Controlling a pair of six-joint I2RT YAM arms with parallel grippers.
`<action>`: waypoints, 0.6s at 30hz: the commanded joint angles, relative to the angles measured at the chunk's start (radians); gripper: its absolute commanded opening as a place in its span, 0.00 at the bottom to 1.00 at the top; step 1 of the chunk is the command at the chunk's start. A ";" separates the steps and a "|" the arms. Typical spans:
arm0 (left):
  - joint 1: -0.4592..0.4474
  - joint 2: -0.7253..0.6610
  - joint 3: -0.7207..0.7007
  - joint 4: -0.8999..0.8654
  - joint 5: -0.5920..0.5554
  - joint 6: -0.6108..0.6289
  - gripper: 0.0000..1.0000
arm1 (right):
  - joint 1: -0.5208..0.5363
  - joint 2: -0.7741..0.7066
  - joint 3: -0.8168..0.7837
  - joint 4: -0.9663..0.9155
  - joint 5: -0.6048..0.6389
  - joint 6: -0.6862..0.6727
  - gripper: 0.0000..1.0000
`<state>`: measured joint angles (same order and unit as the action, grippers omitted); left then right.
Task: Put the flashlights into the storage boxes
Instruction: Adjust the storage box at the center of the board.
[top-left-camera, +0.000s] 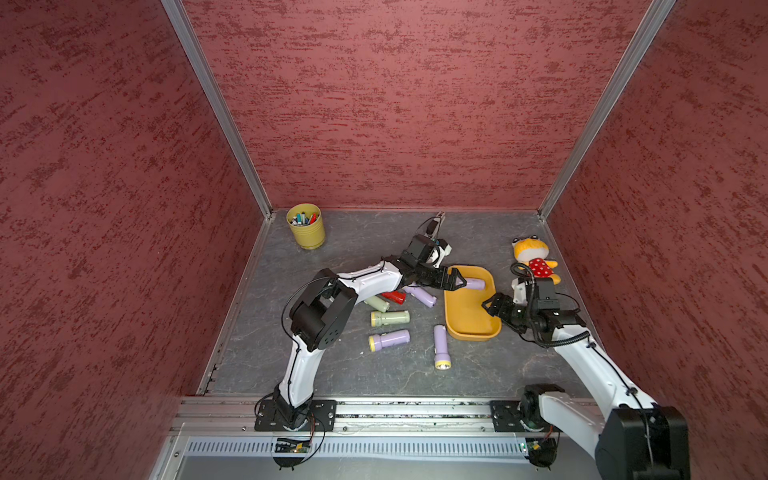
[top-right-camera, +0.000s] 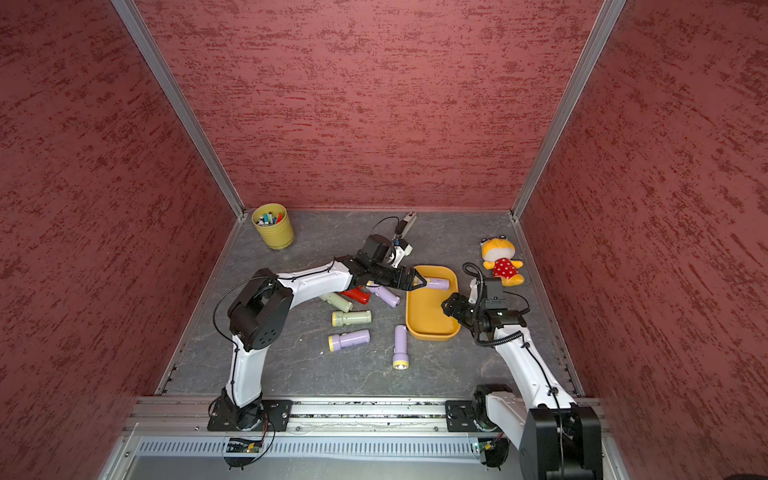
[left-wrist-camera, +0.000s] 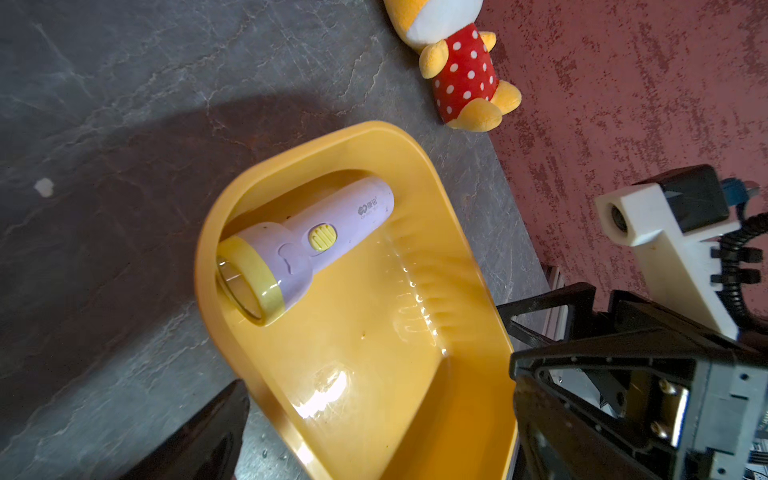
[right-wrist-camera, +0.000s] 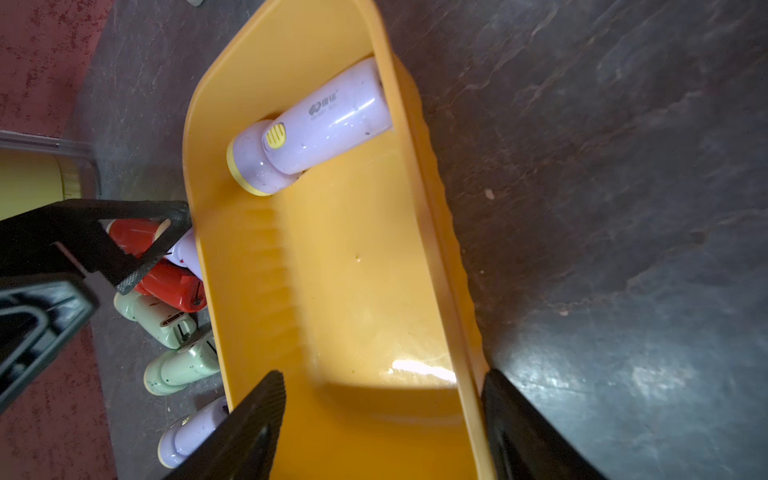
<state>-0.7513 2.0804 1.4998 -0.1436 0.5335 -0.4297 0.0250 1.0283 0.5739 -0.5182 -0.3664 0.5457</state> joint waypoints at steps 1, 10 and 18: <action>-0.021 0.037 0.042 -0.027 0.017 0.005 0.98 | 0.003 -0.025 -0.020 0.030 -0.061 0.029 0.72; -0.039 0.133 0.163 -0.037 0.029 0.014 0.99 | 0.039 -0.089 -0.089 0.105 -0.104 0.105 0.70; -0.057 0.237 0.350 -0.096 0.044 0.044 0.98 | 0.121 -0.120 -0.105 0.160 -0.076 0.176 0.76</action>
<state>-0.7853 2.2894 1.7947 -0.2096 0.5426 -0.4122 0.1268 0.9318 0.4744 -0.4305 -0.4442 0.6743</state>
